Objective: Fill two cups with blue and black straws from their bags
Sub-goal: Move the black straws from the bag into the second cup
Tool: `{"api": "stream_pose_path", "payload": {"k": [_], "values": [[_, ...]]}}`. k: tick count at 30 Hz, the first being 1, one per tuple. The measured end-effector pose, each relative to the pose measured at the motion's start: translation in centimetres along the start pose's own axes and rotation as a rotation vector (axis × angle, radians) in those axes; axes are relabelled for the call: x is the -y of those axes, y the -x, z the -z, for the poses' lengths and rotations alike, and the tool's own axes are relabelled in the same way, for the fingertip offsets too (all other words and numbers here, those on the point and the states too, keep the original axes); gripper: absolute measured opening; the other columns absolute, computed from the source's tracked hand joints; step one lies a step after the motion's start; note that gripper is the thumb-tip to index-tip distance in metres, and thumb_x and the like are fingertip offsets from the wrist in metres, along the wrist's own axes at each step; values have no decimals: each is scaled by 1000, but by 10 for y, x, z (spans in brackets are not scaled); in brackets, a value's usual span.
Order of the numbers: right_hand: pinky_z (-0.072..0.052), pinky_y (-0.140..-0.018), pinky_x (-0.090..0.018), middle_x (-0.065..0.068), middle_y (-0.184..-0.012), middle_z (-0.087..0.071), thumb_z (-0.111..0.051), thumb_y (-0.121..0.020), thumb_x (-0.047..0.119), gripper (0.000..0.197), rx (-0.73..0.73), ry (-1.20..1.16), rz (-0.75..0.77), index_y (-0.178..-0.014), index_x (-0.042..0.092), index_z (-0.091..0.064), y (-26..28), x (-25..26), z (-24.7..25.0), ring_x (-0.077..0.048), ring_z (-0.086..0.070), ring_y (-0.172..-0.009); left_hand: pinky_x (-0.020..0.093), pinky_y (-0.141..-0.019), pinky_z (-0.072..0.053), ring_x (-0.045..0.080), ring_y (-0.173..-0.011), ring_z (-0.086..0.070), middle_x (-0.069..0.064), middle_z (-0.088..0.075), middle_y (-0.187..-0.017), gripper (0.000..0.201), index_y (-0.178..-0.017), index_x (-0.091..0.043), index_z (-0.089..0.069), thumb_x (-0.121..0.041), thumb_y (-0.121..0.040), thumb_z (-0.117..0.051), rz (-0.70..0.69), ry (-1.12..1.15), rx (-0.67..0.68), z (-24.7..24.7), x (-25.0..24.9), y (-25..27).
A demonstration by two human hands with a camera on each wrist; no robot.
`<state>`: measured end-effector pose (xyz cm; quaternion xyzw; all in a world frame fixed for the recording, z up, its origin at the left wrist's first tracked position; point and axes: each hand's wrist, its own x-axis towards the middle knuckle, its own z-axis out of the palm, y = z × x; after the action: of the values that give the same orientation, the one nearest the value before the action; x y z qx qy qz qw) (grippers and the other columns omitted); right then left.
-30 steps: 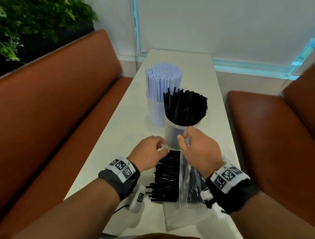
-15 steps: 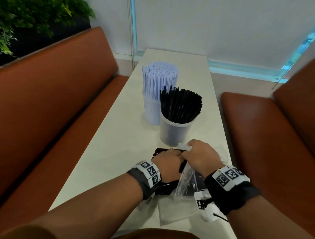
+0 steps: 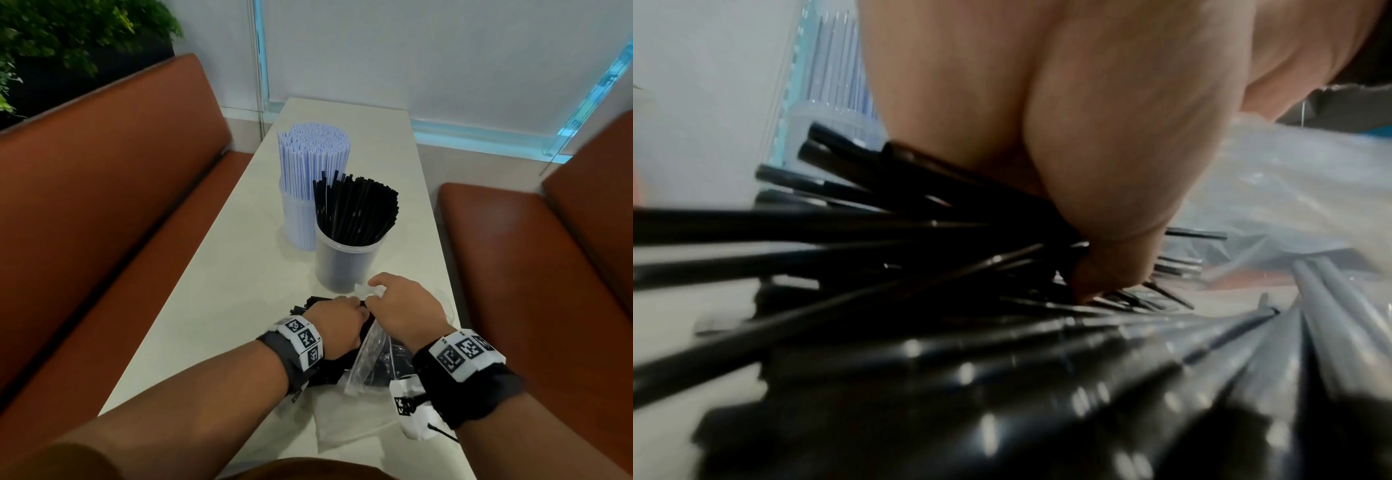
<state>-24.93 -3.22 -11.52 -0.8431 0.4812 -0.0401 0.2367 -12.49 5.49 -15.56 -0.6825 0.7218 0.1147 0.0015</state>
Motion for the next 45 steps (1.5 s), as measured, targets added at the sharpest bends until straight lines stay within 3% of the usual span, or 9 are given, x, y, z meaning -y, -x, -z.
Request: {"api": "stream_pose_path", "payload": {"k": [5, 14, 18, 21, 24, 28, 30, 36, 45], "values": [[-45, -75, -33, 9, -106, -67, -49, -84, 44, 38, 2, 1, -15, -121, 42, -60, -4, -3, 5, -16, -58, -87, 37, -64, -42, 28, -72, -57, 9, -68, -97, 20, -113, -14, -51, -22, -94, -52, 28, -55, -67, 19, 26, 14], [-44, -78, -33, -1, -125, -58, -51, -93, 40, 34, 9, 22, -9, -124, 37, -63, -10, -12, -6, -18, -55, -88, 35, -65, -43, 24, -85, -59, -1, -61, -100, 18, -117, -23, -49, -35, -104, -43, 114, -73, -82, 24, 106, 69], [-45, -78, -35, -2, -108, -60, -39, -96, 57, 35, -68, -50, 42, -108, 37, -65, -7, -1, -6, -16, -56, -87, 34, -63, -40, 22, -78, -55, -3, -57, -97, 18, -117, -23, -48, -34, -104, -44, 167, 24, -144, 22, 120, 86], [-40, -74, -25, 15, -87, -59, -33, -97, 61, 33, -332, -450, 199, -83, 43, -56, 3, 22, 4, -2, -56, -88, 34, -63, -41, 19, -73, -52, -8, -55, -89, 18, -119, -25, -48, -35, -104, -46, 189, 90, -212, 22, 115, 88], [-40, -83, -13, 25, -103, -65, -33, -96, 65, 33, -279, -776, 249, -103, 48, -61, 15, 44, 6, 9, -57, -103, 31, -59, -35, 14, -71, -50, -12, -57, -90, 21, -122, -27, -50, -34, -102, -49, 152, 159, -294, 23, 98, 81], [-45, -77, -19, 7, -95, -71, -44, -104, 48, 33, -229, -779, 223, -100, 26, -69, 18, 54, 1, 1, -63, -90, 28, -55, -30, 11, -67, -47, -15, -56, -87, 20, -118, -29, -52, -36, -100, -53, 85, 187, -359, 32, 72, 66], [-46, -79, -18, 9, -96, -70, -47, -105, 38, 21, -384, -838, 210, -98, 31, -66, 17, 52, 5, 2, -62, -92, 30, -57, -34, 17, -71, -56, -9, -62, -90, 18, -115, -27, -52, -36, -100, -53, 88, 168, -371, 38, 65, 60], [-54, -85, -29, 5, -93, -73, -49, -103, 37, 28, -265, -801, 199, -91, 27, -72, 15, 59, 0, -8, -68, -90, 31, -58, -35, 27, -80, -65, -1, -68, -91, 29, -118, -26, -53, -39, -93, -59, 98, 178, -390, 48, 38, 42], [-56, -89, -40, -13, -113, -73, -36, -97, 69, 67, 78, -1400, -211, -115, 12, -67, 15, 61, -4, -29, -71, -106, 36, -71, -53, 22, -69, -60, 5, -62, -75, 9, -94, -17, -60, -10, -93, -63, -20, 1729, -969, 120, 37, 42]]}}
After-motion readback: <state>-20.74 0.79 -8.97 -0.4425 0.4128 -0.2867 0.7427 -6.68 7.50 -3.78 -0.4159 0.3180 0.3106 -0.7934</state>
